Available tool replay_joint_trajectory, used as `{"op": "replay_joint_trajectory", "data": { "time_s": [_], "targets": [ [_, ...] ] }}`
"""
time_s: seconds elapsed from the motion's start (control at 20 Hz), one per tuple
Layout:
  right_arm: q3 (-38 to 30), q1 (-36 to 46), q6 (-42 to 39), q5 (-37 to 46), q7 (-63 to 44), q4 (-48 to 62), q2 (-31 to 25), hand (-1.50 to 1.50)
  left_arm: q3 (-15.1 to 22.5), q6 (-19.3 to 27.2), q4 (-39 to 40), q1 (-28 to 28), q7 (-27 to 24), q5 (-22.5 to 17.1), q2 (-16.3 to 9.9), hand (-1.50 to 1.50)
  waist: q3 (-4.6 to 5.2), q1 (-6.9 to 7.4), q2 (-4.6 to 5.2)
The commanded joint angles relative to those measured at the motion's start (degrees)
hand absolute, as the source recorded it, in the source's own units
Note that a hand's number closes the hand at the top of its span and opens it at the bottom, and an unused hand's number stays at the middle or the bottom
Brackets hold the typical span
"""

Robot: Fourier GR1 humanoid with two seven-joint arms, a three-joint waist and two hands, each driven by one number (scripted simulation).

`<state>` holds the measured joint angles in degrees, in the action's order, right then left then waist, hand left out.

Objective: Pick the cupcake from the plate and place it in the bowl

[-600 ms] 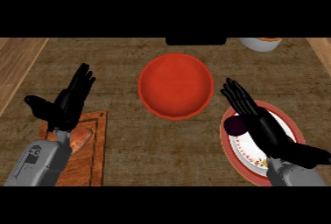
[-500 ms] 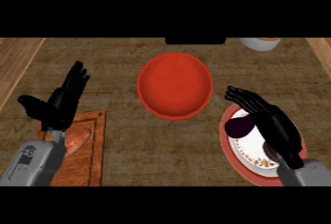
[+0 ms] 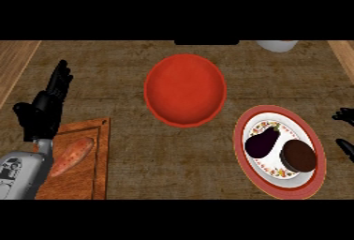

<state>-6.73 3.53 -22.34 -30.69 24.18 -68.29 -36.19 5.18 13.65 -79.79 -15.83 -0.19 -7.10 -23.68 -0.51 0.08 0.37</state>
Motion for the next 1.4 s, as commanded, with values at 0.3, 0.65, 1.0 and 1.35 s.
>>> {"op": "replay_joint_trajectory", "data": {
  "time_s": [0.3,0.65,1.0,1.35],
  "targets": [
    [-1.98,1.61,-15.79,15.21,20.4,14.38,-16.51,-1.5,2.56,3.14,-3.83,1.0,3.59,4.52,0.97,0.0,0.31,1.1,-0.05],
    [6.77,6.0,-8.32,28.35,14.13,8.48,-21.57,-1.5,2.95,2.93,-9.77,1.67,8.22,5.28,0.03,0.0,0.44,1.69,-0.34],
    [14.77,11.71,-10.13,35.46,6.99,2.76,-19.33,-1.5,2.24,2.8,-9.97,5.11,7.41,6.02,1.16,0.0,0.52,1.0,-0.34],
    [16.88,9.57,-14.44,37.34,-0.9,-7.04,-17.46,-1.5,0.66,2.7,-9.97,3.24,8.77,8.05,2.29,0.0,0.54,-0.24,-0.46]
  ]
}}
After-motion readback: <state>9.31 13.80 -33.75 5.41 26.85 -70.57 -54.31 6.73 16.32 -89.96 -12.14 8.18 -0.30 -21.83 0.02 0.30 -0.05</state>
